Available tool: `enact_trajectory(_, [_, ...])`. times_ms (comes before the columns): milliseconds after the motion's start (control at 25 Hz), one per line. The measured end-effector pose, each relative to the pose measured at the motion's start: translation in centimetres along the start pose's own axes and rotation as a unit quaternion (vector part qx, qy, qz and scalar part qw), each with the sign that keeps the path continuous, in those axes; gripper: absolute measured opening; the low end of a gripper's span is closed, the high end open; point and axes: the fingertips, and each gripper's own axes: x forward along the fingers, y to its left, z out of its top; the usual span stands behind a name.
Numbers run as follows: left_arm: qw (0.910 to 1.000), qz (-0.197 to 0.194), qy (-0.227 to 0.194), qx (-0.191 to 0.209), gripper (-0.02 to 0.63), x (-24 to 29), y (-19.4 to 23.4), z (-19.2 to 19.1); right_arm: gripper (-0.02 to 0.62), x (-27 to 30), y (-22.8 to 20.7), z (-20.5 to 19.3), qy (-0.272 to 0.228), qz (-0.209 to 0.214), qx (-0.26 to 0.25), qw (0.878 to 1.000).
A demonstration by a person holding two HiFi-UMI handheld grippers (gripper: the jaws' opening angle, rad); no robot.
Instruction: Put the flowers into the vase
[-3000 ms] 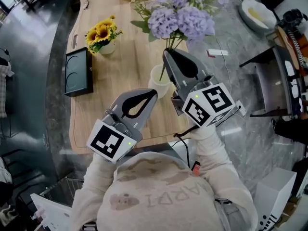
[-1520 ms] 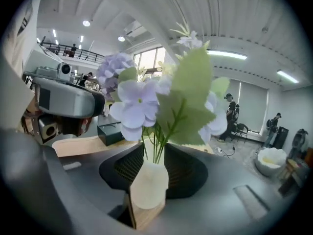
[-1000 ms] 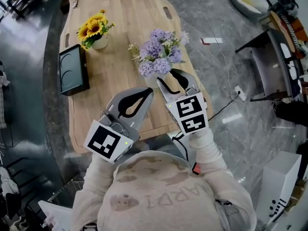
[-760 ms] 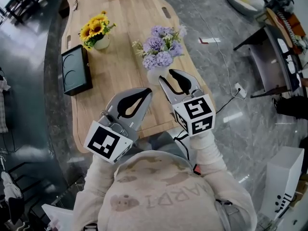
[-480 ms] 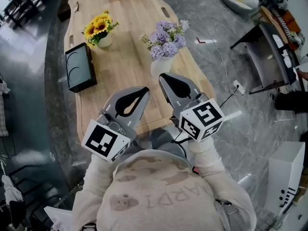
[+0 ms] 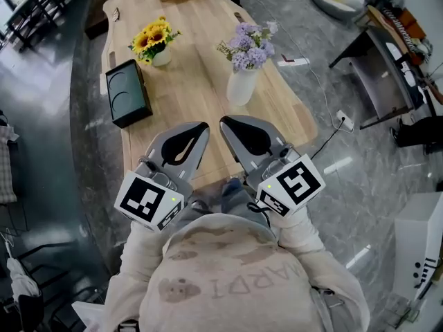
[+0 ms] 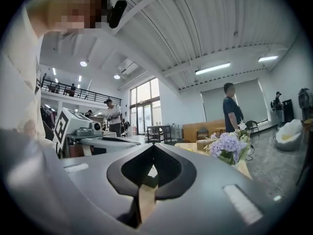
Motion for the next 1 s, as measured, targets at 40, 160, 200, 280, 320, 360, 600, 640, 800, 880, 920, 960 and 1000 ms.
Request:
enact_trajectory(40, [1.0000, 0.001, -0.001, -0.001, 0.000, -0.6, 0.1, 0.0, 0.026, 0.0, 0.8, 0.0, 0.000, 0.002, -0.001, 1.000])
enact_trajectory(160, [1.0000, 0.005, -0.004, -0.003, 0.000, -1.8, 0.2, 0.1, 0.026, -0.2, 2.4, 0.1, -0.003, 0.005, 0.002, 1.000])
enact_trajectory(200, [1.0000, 0.007, -0.004, -0.002, 0.000, -2.0, 0.3, 0.2, 0.026, -0.2, 2.6, 0.2, -0.004, 0.007, 0.004, 1.000])
enact_trajectory(280, [1.0000, 0.008, -0.006, -0.001, 0.000, -2.2, 0.4, 0.4, 0.026, -0.1, 2.9, 0.3, -0.006, 0.009, 0.006, 1.000])
enact_trajectory(320, [0.9999, 0.008, -0.007, -0.001, 0.000, -2.3, 0.5, 0.4, 0.026, -0.1, 3.1, 0.4, -0.007, 0.011, 0.005, 1.000])
enact_trajectory(360, [0.9999, 0.008, -0.008, -0.001, 0.000, -2.4, 0.6, 0.4, 0.026, 0.1, 3.2, 0.4, -0.007, 0.013, 0.003, 1.000])
enact_trajectory(600, [0.9998, 0.013, -0.018, -0.002, 0.000, -3.2, 1.3, 0.8, 0.026, 0.7, 4.2, 0.5, -0.007, 0.019, 0.001, 1.000])
enact_trajectory(640, [0.9997, 0.013, -0.019, -0.002, 0.000, -3.4, 1.3, 0.9, 0.026, 0.8, 4.4, 0.6, -0.008, 0.020, 0.001, 1.000])
enact_trajectory(800, [0.9996, 0.014, -0.023, -0.002, 0.000, -3.8, 1.3, 1.1, 0.026, 0.9, 4.9, 1.0, -0.009, 0.022, 0.000, 1.000])
enact_trajectory(880, [0.9996, 0.014, -0.024, -0.002, 0.000, -4.1, 1.2, 1.3, 0.026, 0.9, 5.2, 1.1, -0.010, 0.023, 0.000, 1.000])
enact_trajectory(920, [0.9996, 0.014, -0.025, -0.002, 0.000, -4.2, 1.1, 1.3, 0.026, 0.8, 5.4, 1.2, -0.010, 0.023, -0.001, 1.000])
enact_trajectory(960, [0.9996, 0.014, -0.025, -0.001, 0.000, -4.4, 1.0, 1.4, 0.026, 0.7, 5.6, 1.3, -0.010, 0.023, -0.001, 1.000])
enact_trajectory(1000, [0.9996, 0.015, -0.025, -0.001, 0.000, -4.5, 1.0, 1.4, 0.026, 0.7, 5.7, 1.4, -0.010, 0.023, -0.002, 1.000])
